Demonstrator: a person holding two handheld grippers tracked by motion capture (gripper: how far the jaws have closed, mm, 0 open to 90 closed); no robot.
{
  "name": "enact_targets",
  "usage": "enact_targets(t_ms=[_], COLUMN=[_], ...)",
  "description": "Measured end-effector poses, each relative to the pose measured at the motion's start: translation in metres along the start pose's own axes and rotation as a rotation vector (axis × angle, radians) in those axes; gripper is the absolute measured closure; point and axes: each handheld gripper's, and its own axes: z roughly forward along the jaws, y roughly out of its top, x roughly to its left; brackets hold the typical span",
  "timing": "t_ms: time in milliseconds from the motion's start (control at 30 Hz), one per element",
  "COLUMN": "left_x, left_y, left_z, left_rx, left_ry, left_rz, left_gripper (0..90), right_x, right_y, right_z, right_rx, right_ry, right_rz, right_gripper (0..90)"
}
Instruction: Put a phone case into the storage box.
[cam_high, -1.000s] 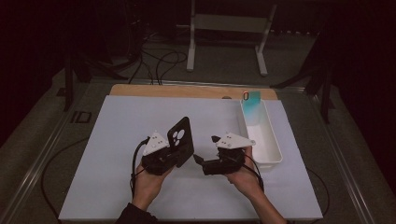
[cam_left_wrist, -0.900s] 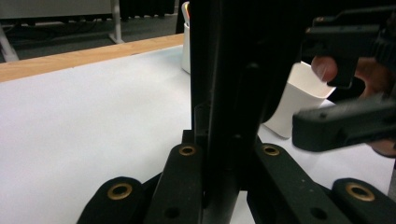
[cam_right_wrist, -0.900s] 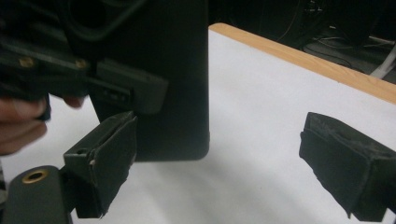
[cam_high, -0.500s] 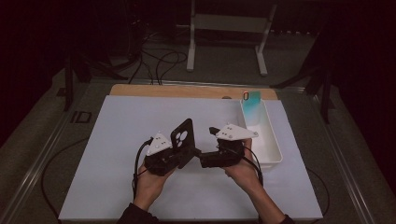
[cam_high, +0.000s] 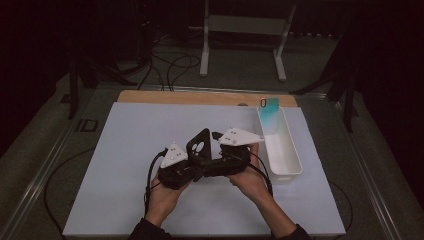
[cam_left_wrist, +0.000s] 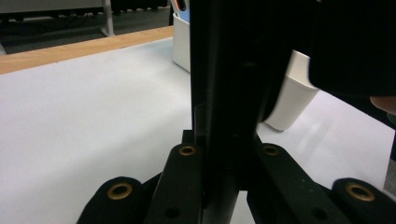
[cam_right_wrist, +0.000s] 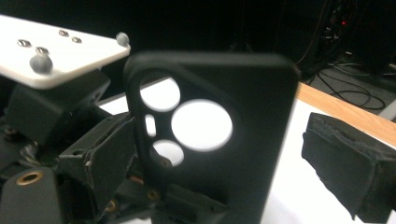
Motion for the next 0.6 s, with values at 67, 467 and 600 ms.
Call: enact_targets(t_ms=[67, 467, 600], left_x=[-0.0012, -0.0068, -0.0069], left_y=[-0.0002, -0.0006, -0.0006], left_z=[0.0004, 0.0044, 0.0047], left_rx=[0.001, 0.007, 0.005], left_ry=[0.003, 0.000, 0.002], left_rz=[0.005, 0.018, 0.019], left_gripper=[86.5, 86.2, 85.8], right_x=[0.0014, 0.0040, 0.0046], right_y=[0.0003, 0.0006, 0.0001], right_z=[0.0019, 0.0079, 0.0072], right_rx=[0.000, 0.010, 0.005], right_ry=[0.005, -0.028, -0.039], right_rz=[-0.001, 0.021, 0.019], right_gripper=[9.3, 12.1, 13.3])
